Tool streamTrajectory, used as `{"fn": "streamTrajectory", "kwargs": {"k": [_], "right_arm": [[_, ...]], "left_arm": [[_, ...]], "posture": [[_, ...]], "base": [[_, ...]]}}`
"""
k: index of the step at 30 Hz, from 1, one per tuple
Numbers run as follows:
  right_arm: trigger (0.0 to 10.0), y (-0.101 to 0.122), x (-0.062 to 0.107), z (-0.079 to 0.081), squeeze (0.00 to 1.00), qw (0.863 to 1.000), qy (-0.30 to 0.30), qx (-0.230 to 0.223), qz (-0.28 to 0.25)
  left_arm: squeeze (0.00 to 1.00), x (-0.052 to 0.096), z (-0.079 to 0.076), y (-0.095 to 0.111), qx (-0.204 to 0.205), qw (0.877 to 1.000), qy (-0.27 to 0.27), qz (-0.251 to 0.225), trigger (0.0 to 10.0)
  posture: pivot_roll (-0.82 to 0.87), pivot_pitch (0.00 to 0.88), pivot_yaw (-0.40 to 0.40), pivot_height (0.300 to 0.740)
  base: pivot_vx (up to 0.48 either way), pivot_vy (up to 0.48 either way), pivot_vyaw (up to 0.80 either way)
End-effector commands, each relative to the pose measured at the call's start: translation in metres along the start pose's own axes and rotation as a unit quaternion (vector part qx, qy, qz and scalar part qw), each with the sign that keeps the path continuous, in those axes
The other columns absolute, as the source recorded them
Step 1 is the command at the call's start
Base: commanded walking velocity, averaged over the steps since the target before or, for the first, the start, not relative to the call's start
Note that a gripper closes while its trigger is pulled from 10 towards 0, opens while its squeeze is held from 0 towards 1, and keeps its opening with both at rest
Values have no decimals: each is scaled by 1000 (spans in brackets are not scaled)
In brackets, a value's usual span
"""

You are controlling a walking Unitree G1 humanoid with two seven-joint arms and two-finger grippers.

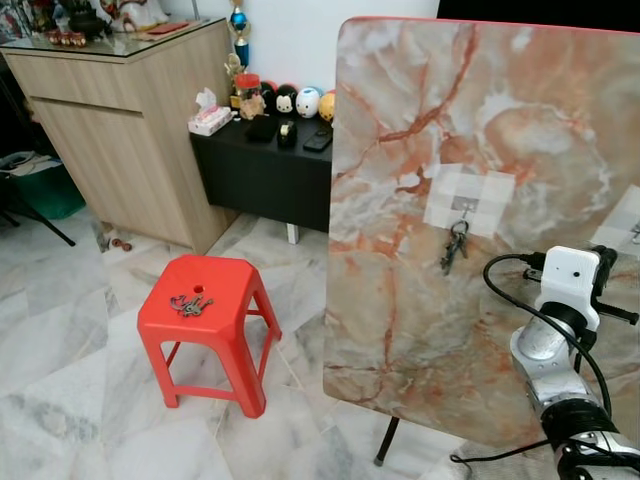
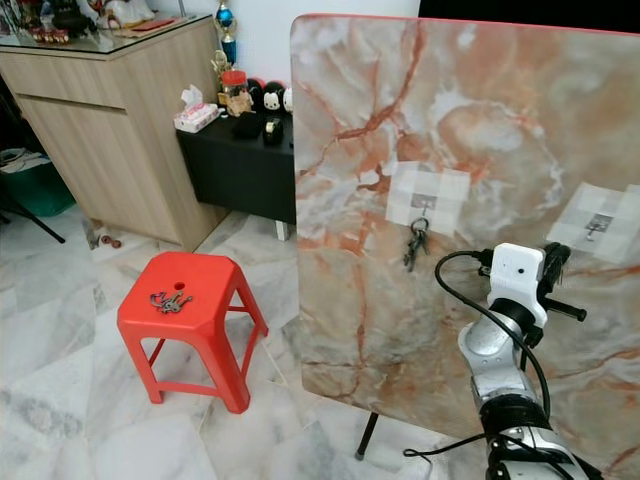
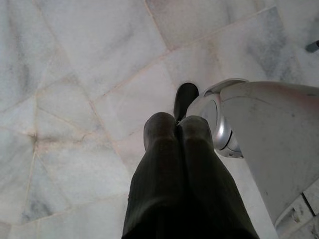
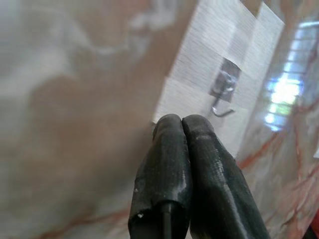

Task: Hang keys on a hook

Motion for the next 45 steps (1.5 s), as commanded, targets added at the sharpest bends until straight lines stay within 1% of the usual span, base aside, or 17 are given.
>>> {"fn": "streamTrajectory", "kwargs": {"k": [1, 4, 6, 9, 12, 13, 15, 22, 24, 28, 33, 40, 45], "right_arm": [[10000, 6, -2, 0, 0, 1000, -6, -8, -5], [10000, 7, -1, -2, 0, 1000, -15, -6, -14], [10000, -4, 8, -7, 0, 1000, -16, 2, -16], [10000, -17, 16, -9, 0, 1000, -11, 17, -10], [10000, -27, 23, -14, 0, 1000, -12, 27, -5], [10000, -27, 23, -14, 0, 1000, -12, 27, -5], [10000, -33, 27, -20, 0, 999, -19, 31, -1], [10000, -21, 20, -27, 0, 999, -41, 23, -14], [10000, -7, 13, -33, 0, 997, -62, 26, -39], [10000, 0, 10, -36, 0, 996, -68, 20, -45], [10000, -1, 11, -34, 0, 997, -65, 19, -32], [10000, 1, 12, -33, 0, 997, -61, 20, -30], [10000, 1, 12, -33, 0, 998, -60, 22, -29]], "left_arm": [[0, 0, 2, 0, 1, 1000, 3, -1, 10000], [0, 0, 2, 0, 1, 1000, 3, -2, 10000], [0, 0, 2, 1, 3, 1000, 4, -3, 10000], [0, 0, 2, 1, 2, 1000, 4, -3, 10000], [0, 0, 2, 1, 1, 1000, 3, -2, 10000], [0, 0, 2, 1, 1, 1000, 3, -2, 10000], [0, 0, 2, 1, 0, 1000, 3, -2, 10000], [0, 0, 2, 2, -1, 1000, 1, -3, 10000], [0, 0, 2, 2, 0, 1000, 0, -4, 10000], [0, 0, 2, 2, -1, 1000, 0, -5, 10000], [0, 0, 1, 2, 1, 1000, -2, -4, 10000], [0, 0, 1, 2, 0, 1000, -4, -4, 10000], [0, 0, 0, 2, -4, 1000, -7, -3, 10000]], "posture": [[189, 0, -23, 740], [191, 0, -26, 740], [192, 0, -29, 740], [187, 0, -28, 740], [182, 0, -26, 740], [182, 0, -26, 740], [178, 0, -22, 740], [175, 0, -18, 740], [174, 0, -17, 740], [172, 0, -17, 740], [177, 0, -20, 740], [176, 0, -20, 740], [176, 0, -21, 740]], "base": [[0, 0, 0], [0, 0, 0], [0, 0, 0], [0, 0, 0], [0, 0, 0], [0, 0, 0], [0, 0, 0], [0, 0, 0], [0, 0, 0], [0, 0, 0], [0, 0, 0], [0, 0, 0], [265, 0, 0]]}}
Point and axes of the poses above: a point about 5 cm out from each wrist's last joint towards the gripper, its own x axis pointing back from the gripper into the wrist, its own y axis along the axis of the wrist's last joint, z = x × y, the point moved 1 cm from there along -x, pointing out of the wrist towards the gripper, and after that the axes turned 14 degrees about x, right-handed, at the moved point
